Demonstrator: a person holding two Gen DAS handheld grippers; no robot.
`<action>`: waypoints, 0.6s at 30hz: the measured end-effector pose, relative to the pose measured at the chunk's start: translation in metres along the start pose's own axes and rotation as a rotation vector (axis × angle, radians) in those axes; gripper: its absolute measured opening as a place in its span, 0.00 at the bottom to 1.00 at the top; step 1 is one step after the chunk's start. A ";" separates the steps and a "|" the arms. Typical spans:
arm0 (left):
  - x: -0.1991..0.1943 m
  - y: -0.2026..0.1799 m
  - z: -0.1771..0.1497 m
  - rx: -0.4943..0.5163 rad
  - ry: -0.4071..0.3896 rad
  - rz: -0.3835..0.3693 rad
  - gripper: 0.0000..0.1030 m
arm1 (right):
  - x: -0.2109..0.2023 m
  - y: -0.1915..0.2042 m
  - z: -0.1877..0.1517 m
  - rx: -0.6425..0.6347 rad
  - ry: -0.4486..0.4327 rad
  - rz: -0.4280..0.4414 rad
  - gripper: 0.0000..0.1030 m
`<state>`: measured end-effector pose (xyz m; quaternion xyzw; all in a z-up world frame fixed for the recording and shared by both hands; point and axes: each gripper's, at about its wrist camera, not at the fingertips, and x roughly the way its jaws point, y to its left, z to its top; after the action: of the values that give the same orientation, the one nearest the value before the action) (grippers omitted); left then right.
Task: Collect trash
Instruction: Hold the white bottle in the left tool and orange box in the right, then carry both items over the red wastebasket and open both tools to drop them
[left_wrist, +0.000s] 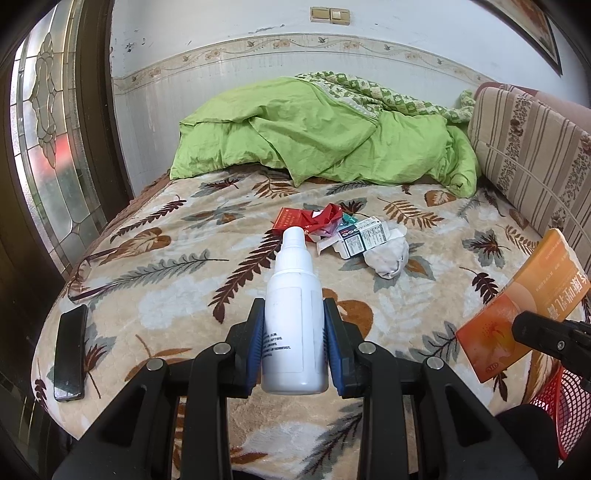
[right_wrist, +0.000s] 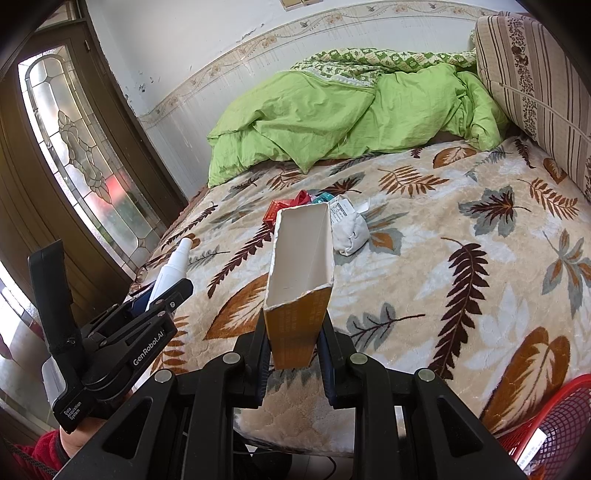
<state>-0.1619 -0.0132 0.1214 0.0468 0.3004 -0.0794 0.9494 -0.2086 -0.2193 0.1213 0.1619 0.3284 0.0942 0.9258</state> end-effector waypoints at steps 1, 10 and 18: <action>0.000 -0.001 0.000 0.002 0.001 -0.001 0.28 | 0.000 0.000 0.000 0.001 0.000 0.000 0.24; 0.000 -0.002 0.000 0.001 0.001 -0.001 0.28 | 0.000 -0.001 0.000 0.002 -0.001 0.001 0.24; 0.000 -0.008 0.000 0.007 0.004 -0.003 0.28 | -0.003 -0.005 0.000 0.010 -0.006 0.000 0.24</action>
<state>-0.1638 -0.0214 0.1213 0.0499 0.3022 -0.0818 0.9484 -0.2108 -0.2250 0.1211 0.1669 0.3260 0.0920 0.9260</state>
